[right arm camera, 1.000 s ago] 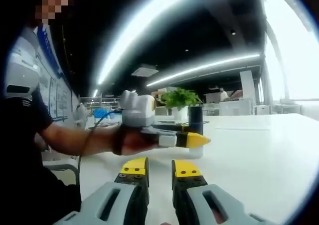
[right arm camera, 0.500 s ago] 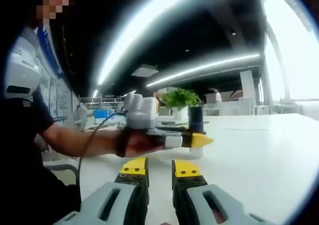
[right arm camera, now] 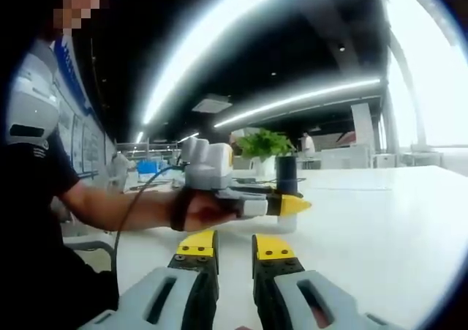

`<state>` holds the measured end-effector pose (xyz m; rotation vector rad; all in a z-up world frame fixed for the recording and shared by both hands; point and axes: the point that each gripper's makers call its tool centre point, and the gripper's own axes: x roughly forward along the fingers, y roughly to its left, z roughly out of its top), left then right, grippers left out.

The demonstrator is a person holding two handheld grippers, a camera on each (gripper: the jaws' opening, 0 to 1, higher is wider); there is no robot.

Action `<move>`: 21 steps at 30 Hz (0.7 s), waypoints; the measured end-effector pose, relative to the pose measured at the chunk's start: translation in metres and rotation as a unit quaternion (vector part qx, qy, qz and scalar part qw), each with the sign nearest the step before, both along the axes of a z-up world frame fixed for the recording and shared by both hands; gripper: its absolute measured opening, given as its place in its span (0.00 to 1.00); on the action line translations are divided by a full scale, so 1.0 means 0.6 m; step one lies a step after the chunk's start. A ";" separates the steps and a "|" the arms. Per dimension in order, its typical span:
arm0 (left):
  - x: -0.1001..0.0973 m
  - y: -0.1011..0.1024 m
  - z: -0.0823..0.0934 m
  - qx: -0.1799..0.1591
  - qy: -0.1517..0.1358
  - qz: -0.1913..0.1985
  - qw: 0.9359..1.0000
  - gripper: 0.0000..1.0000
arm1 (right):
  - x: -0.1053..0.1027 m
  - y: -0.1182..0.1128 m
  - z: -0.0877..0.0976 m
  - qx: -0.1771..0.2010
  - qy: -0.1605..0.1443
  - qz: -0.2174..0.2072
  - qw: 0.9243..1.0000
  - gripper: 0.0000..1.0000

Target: Pick up cosmetic bottle twist off cap place on table pick up cap screw tight cap place on table

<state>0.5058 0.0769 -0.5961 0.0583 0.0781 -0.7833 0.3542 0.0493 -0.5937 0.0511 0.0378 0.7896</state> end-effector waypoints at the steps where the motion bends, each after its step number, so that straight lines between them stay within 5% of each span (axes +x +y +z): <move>1: -0.001 -0.001 0.000 0.001 -0.002 -0.005 1.000 0.15 | 0.000 0.000 0.000 0.000 0.000 0.000 1.000 0.12; 21: -0.021 0.002 0.022 -0.011 -0.002 -0.039 0.999 0.15 | 0.000 0.000 -0.001 0.000 0.002 -0.003 1.000 0.12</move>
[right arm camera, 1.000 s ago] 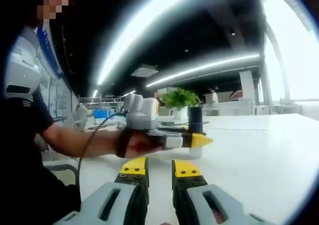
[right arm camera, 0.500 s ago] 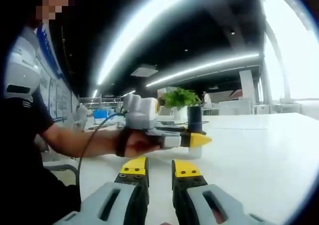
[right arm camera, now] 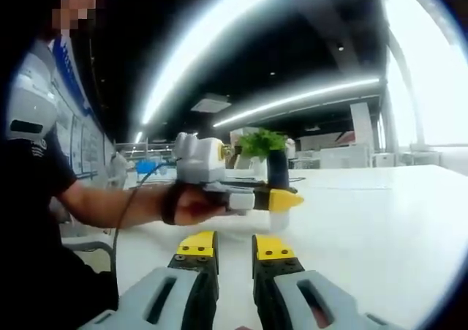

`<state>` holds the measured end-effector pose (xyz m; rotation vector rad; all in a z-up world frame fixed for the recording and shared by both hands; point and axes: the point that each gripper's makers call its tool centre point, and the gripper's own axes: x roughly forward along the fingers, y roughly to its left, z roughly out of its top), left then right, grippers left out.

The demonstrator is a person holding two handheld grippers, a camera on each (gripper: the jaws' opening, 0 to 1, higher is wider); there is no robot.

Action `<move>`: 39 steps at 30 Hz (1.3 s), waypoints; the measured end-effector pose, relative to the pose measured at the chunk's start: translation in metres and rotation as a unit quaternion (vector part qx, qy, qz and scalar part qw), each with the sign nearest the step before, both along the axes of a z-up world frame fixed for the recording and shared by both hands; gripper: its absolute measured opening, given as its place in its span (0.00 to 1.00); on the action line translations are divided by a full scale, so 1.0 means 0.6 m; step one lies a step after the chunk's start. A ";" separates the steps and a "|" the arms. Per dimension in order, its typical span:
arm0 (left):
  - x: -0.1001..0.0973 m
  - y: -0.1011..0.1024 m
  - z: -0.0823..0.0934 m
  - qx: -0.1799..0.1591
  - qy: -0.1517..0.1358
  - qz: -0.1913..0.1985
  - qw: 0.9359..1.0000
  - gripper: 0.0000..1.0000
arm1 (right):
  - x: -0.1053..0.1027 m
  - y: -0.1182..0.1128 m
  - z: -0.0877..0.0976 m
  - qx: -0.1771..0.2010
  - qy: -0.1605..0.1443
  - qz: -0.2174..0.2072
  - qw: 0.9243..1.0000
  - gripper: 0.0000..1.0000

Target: Pick up cosmetic bottle twist off cap place on table pick up cap screw tight cap place on table

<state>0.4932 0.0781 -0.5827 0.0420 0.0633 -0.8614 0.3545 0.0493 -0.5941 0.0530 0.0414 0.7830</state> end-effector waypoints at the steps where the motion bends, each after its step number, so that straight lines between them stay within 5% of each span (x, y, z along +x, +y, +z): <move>1: 0.001 0.000 0.000 0.000 0.001 0.000 1.000 0.15 | 0.000 0.000 0.000 0.001 0.000 -0.001 1.000 0.12; 25: -0.081 0.068 0.057 -0.016 -0.014 -0.038 0.999 0.15 | 0.001 -0.001 -0.001 0.001 0.002 0.000 1.000 0.12; 39: -0.162 0.105 0.044 -0.009 -0.007 -0.091 0.996 0.15 | 0.001 0.000 -0.002 0.002 0.005 0.002 1.000 0.12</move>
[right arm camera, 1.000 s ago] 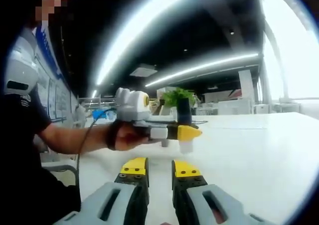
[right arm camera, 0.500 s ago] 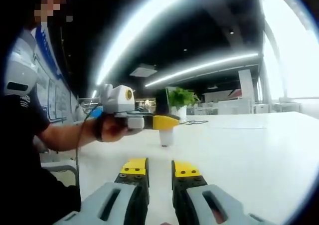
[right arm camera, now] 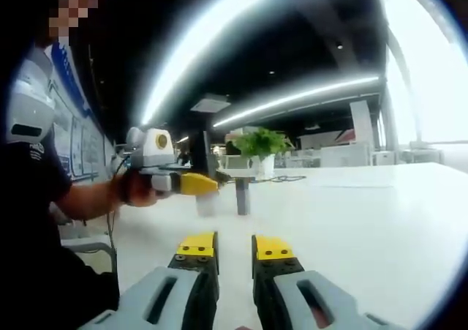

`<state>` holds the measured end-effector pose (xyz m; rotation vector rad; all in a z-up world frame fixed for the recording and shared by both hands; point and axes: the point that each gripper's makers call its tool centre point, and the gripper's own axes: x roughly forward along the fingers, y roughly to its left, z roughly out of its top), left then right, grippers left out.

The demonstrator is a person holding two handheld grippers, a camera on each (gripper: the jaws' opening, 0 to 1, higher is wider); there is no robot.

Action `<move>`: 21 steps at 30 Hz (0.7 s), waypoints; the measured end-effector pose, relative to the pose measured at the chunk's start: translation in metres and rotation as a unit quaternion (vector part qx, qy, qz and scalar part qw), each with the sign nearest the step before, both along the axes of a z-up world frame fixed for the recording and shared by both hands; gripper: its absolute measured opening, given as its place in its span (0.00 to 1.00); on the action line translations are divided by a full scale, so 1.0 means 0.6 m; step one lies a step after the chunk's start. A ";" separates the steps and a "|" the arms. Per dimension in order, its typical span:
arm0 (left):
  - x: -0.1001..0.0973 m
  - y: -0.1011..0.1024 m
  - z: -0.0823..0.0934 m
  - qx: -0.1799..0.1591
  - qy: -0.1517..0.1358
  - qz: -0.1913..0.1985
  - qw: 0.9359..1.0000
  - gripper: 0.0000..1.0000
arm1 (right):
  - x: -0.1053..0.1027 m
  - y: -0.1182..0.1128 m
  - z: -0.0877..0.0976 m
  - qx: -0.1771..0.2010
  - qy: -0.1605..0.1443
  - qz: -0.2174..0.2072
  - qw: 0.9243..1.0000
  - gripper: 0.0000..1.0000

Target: Pick up cosmetic bottle twist off cap place on table pick up cap screw tight cap place on table

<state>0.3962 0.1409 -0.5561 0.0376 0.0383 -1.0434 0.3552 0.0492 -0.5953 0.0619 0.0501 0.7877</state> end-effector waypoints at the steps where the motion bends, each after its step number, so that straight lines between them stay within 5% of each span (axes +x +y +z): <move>1: -0.005 0.002 -0.001 -0.003 0.006 -0.007 1.000 0.15 | 0.000 0.000 0.000 0.000 0.000 0.000 1.000 0.12; 21: -0.080 0.007 -0.056 0.011 0.027 -0.102 0.994 0.15 | 0.002 0.000 -0.002 0.007 0.010 -0.001 1.000 0.11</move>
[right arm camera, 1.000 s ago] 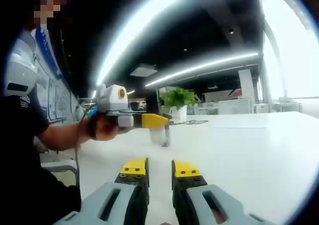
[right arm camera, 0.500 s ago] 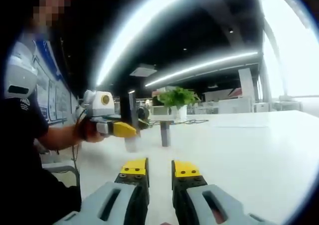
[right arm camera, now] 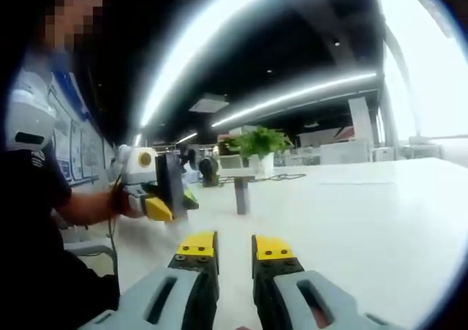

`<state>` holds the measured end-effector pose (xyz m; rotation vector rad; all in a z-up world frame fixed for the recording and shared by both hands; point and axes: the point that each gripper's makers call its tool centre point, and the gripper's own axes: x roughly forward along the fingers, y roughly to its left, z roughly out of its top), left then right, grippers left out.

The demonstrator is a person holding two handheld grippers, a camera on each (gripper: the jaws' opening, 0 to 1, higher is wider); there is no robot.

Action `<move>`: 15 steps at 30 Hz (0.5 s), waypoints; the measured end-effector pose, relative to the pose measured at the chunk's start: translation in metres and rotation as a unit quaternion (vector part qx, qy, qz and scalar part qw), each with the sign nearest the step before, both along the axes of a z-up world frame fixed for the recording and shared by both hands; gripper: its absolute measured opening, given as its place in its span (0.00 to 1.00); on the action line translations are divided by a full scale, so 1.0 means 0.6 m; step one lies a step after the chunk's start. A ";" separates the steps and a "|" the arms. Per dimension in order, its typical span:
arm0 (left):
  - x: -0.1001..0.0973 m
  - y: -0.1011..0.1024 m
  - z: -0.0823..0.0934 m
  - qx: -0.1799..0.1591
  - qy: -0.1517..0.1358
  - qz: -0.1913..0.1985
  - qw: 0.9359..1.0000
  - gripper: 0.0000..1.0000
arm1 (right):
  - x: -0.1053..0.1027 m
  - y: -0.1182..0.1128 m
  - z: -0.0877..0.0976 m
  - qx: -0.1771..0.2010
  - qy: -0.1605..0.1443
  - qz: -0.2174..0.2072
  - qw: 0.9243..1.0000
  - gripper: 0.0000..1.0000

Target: Pick up cosmetic bottle twist off cap place on table pick up cap screw tight cap place on table

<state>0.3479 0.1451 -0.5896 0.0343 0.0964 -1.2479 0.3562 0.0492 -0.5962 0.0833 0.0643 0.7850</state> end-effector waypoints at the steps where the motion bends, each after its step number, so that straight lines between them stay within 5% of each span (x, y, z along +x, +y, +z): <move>1: 0.000 0.000 -0.004 0.003 0.001 -0.002 1.000 0.15 | 0.000 0.000 0.000 0.000 0.000 0.000 1.000 0.11; 15: -0.018 -0.005 -0.010 -0.021 0.007 -0.037 0.999 0.15 | 0.000 0.002 -0.001 -0.001 0.002 0.002 1.000 0.11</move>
